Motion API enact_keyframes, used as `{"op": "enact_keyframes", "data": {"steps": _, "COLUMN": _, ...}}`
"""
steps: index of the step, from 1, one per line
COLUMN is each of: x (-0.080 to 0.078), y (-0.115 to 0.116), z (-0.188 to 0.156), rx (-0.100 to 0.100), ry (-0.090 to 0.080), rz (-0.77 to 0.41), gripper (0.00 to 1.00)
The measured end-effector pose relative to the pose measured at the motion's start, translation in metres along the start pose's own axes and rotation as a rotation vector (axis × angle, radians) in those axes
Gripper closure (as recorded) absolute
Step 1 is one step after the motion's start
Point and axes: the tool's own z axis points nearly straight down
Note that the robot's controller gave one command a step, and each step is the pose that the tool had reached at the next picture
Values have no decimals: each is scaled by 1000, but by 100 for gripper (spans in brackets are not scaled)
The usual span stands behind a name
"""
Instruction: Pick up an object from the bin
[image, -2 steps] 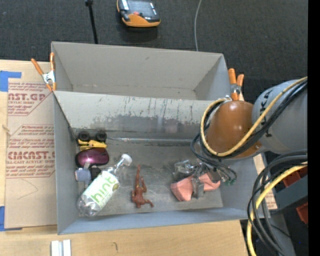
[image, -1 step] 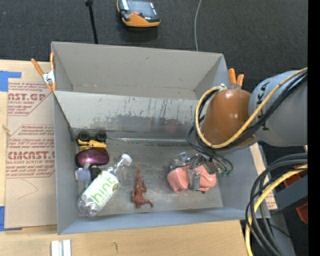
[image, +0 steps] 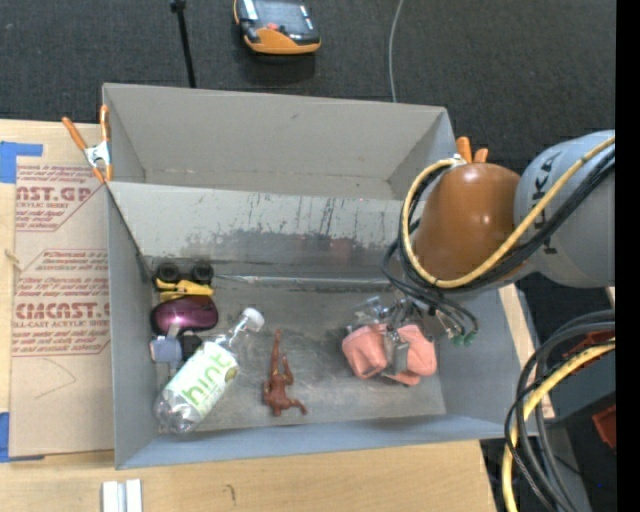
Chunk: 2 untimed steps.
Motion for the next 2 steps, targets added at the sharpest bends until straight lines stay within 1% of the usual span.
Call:
{"op": "enact_keyframes", "data": {"steps": 1, "x": -12, "y": -7, "z": -13, "rx": 2, "ry": 0, "rz": 5, "gripper": 100}}
{"op": "enact_keyframes", "data": {"steps": 2, "x": -16, "y": 9, "z": -62, "rx": -1, "ry": 7, "rz": 12, "gripper": 100}}
